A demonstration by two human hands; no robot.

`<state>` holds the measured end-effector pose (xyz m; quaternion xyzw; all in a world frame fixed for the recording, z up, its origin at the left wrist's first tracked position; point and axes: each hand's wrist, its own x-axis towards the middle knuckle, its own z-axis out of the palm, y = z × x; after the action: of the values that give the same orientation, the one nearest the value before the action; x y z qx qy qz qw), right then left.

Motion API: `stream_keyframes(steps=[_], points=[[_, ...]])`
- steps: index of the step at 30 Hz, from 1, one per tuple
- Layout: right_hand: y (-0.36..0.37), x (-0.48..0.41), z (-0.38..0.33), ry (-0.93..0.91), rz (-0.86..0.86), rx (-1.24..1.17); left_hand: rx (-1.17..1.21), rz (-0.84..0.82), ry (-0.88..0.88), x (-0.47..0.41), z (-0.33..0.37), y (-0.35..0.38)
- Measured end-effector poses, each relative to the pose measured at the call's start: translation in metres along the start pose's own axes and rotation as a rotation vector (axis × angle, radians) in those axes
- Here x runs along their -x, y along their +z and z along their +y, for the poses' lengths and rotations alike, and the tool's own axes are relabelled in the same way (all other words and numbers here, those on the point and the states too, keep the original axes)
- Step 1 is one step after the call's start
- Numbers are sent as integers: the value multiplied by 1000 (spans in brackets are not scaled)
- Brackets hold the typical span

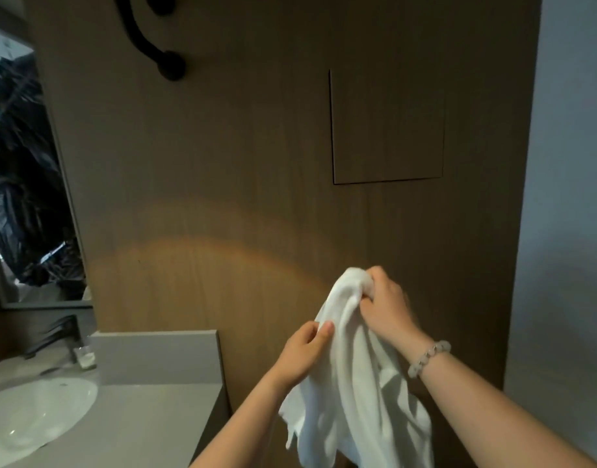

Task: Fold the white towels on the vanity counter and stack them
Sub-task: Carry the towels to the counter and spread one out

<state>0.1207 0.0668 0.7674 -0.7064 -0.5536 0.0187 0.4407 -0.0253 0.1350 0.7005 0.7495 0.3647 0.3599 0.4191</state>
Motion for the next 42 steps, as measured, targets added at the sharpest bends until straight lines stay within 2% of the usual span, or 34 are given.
stream_keyframes(steps=[3, 5, 11, 17, 21, 24, 27, 29, 32, 35, 38, 42], points=[[-12, 0, 4, 18, 51, -7, -7, -220, -89, 13, -14, 9], [-17, 4, 9, 18, 56, -6, -19, -278, -130, 20, -18, 15], [-22, 24, 57, 87, 11, -30, -155, 4, -54, 13, -15, 2], [1, 46, 85, 80, -229, 37, -109, 209, 46, 23, -3, -7], [26, 56, 75, 124, -427, -190, -104, 279, 25, 33, 0, -15], [41, 58, 53, 161, -625, -384, -253, 317, -18, 42, -2, -24], [64, 60, 28, 187, -731, -614, -464, 302, -20, 54, -11, -34], [85, 65, 18, 214, -730, -690, -538, 308, -55, 64, -18, -43], [115, 75, 11, 175, -664, -645, -618, 239, -184, 78, -36, -64], [139, 85, 1, 79, -691, -586, -667, 182, -300, 94, -57, -92], [165, 92, -21, -10, -713, -551, -697, 155, -354, 107, -75, -125], [213, 91, -56, -13, -677, -513, -713, 48, -418, 118, -96, -176]])
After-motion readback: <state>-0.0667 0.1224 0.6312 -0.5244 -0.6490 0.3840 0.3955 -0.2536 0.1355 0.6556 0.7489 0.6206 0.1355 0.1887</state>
